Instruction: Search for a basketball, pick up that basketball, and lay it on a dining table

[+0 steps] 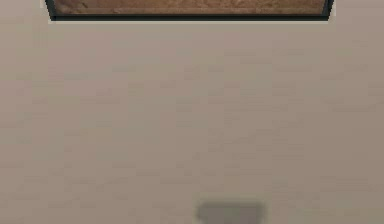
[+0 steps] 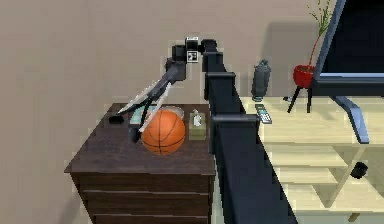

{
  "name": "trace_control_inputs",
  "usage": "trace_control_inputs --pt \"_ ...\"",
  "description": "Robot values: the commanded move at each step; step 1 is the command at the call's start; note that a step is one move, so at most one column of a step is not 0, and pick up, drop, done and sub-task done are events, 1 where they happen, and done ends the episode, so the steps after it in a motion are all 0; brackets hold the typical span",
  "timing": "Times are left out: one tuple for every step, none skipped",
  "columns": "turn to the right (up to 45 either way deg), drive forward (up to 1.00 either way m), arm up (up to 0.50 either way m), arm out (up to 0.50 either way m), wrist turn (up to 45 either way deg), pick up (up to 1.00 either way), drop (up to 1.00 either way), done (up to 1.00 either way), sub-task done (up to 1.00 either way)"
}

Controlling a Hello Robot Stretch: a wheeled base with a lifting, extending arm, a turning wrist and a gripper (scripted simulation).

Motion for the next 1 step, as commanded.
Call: trace_control_inputs --pt "0.0 0.00 0.00 0.00 45.0 0.00 0.00 0.00 0.00"
